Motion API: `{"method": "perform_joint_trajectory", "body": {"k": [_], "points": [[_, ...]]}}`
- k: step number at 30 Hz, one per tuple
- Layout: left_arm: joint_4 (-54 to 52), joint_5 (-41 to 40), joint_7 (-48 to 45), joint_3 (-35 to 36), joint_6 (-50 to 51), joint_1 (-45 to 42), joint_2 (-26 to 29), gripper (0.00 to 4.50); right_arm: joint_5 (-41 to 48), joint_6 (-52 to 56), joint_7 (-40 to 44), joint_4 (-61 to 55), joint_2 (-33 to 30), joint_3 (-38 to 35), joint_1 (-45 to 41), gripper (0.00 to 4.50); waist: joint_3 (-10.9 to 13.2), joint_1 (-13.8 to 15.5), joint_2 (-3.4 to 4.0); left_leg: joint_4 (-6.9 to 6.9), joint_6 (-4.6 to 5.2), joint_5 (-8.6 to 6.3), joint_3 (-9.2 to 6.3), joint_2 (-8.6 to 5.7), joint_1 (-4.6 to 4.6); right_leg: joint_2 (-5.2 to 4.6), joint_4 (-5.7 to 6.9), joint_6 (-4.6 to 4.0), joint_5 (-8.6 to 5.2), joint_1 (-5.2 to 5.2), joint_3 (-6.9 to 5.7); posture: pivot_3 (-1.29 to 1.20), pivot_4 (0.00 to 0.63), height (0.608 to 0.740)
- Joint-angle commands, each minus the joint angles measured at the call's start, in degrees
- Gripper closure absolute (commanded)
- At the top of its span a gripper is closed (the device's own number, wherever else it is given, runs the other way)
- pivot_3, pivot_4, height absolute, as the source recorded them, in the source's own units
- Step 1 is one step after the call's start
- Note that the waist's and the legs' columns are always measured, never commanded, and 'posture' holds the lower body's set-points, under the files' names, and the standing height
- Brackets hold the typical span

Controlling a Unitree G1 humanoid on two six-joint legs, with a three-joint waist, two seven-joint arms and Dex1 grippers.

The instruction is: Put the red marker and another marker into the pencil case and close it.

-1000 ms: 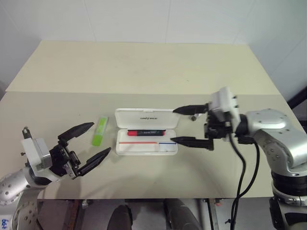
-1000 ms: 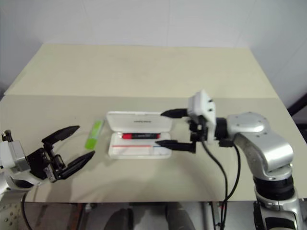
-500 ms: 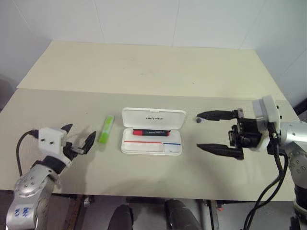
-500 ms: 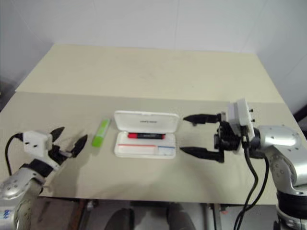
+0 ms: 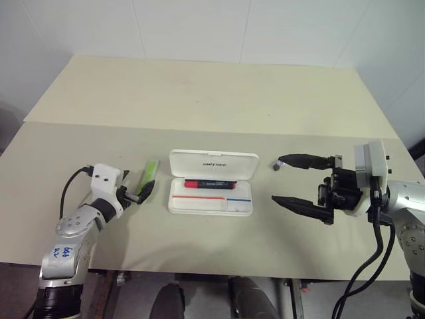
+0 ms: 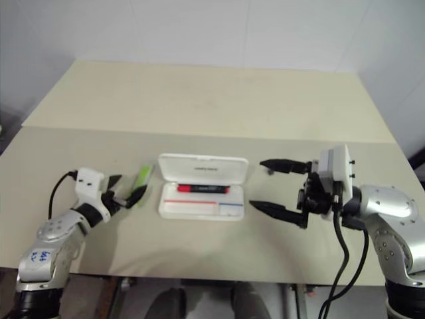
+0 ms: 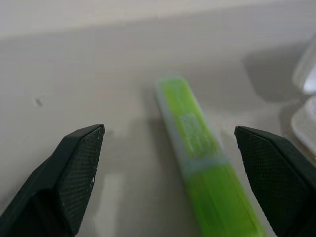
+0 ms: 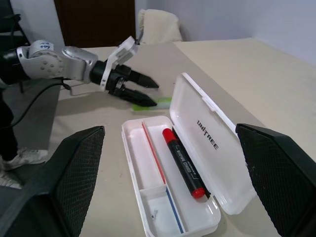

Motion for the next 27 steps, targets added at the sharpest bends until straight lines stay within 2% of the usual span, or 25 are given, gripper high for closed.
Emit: {"method": "perform_joint_trajectory", "body": {"k": [1, 10, 14, 19, 22, 27], "points": [[0.6, 1.6, 0.6, -1.2, 3.3, -1.9, 1.2, 0.00, 0.6, -1.6, -1.2, -2.7, -0.3, -1.1, 0.9, 0.01, 0.0, 0.1, 0.00, 0.01, 0.00, 0.00, 0.00, 0.00, 0.00, 0.00, 0.00, 0.00, 0.00, 0.01, 0.00, 0.00, 0.150, 0.740], [3.7, 5.3, 1.0, -6.4, 12.6, -6.7, 3.5, 0.00, 0.6, -2.7, -2.4, -3.2, -0.5, -0.6, 1.9, 0.01, 0.0, 0.2, 0.03, 0.06, 0.03, 0.04, -0.03, -0.03, 0.23, 0.00, 0.00, 0.04, 0.06, 0.29, 0.01, 0.00, 0.150, 0.740], [4.2, 5.0, 0.1, -7.6, 14.2, -8.1, 3.5, 0.88, 0.2, -3.2, -2.9, -2.9, -0.5, -0.1, 1.5, 0.00, 0.0, 0.2, 0.03, 0.07, 0.08, 0.07, -0.04, -0.08, 0.58, 0.00, -0.10, 0.07, 0.12, 0.73, 0.08, 0.00, 0.150, 0.740], [5.1, 4.9, 0.2, -7.8, 15.1, -9.5, 3.1, 2.58, 0.2, -3.4, -3.1, -2.7, -0.7, 0.0, 1.0, 0.00, 0.0, 0.0, 0.03, 0.02, 0.17, 0.16, 0.05, -0.08, 0.82, 0.00, -0.19, -0.03, 0.11, 0.91, 0.22, 0.00, 0.150, 0.740], [5.6, 4.8, 0.3, -7.5, 15.1, -9.8, 2.9, 3.42, 0.2, -3.5, -3.2, -2.8, -0.8, -0.2, 1.1, 0.00, 0.0, 0.0, 0.03, 0.01, 0.20, 0.19, 0.09, -0.08, 0.87, 0.01, -0.27, -0.13, 0.16, 0.90, 0.27, 0.00, 0.150, 0.740], [6.9, 4.7, 1.5, -5.2, 13.3, -10.3, 2.3, 3.42, -0.4, -3.5, -3.8, -2.4, -0.7, 0.3, 0.2, 0.00, 0.0, 0.0, 0.03, -0.01, 0.29, 0.28, 0.17, -0.08, 0.87, 0.01, -0.51, -0.40, 0.23, 0.92, 0.36, 0.00, 0.150, 0.740]]}}
